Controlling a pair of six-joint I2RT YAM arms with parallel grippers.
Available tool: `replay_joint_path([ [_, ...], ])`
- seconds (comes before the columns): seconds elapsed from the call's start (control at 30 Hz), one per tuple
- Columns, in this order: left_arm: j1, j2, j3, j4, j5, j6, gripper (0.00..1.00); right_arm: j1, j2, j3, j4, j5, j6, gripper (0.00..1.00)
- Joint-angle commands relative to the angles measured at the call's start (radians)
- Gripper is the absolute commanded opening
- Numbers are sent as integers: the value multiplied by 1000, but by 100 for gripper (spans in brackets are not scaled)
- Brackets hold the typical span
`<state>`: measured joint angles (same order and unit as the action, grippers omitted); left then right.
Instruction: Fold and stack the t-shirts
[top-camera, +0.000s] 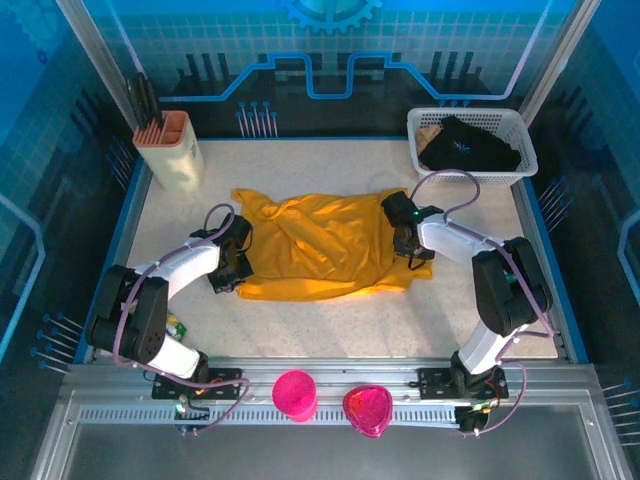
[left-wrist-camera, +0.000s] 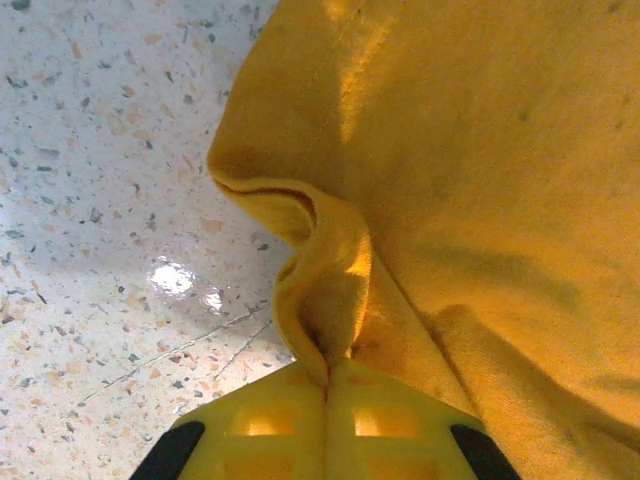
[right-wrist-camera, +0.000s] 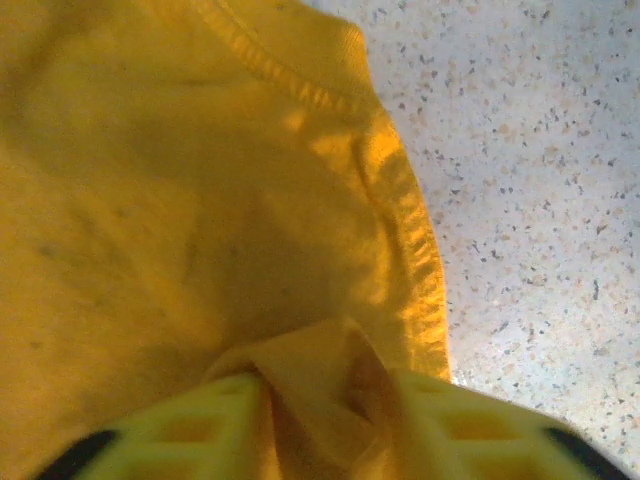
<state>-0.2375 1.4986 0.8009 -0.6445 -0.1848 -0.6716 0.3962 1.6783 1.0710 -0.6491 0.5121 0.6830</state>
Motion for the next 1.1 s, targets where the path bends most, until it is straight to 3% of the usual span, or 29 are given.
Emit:
replay_joint_path([
  [0.0, 7, -13, -10, 5, 7, 20, 0, -8, -105, 9, -30, -41, -54, 57],
  [0.1, 7, -7, -11, 12, 17, 19, 0, 19, -221, -34, -70, -88, -52, 63],
  [0.4, 7, 3, -10, 23, 28, 23, 0, 80, -421, -310, -42, -329, 76, 54],
  [0.73, 6, -20, -22, 25, 36, 20, 0, 79, -270, -346, 149, -355, 126, 57],
  [0.9, 6, -22, -24, 24, 28, 25, 0, 80, -192, -356, 211, -360, 160, 37],
  [1.07, 6, -18, -24, 26, 25, 27, 0, 92, -208, -355, 196, -348, 172, 13],
])
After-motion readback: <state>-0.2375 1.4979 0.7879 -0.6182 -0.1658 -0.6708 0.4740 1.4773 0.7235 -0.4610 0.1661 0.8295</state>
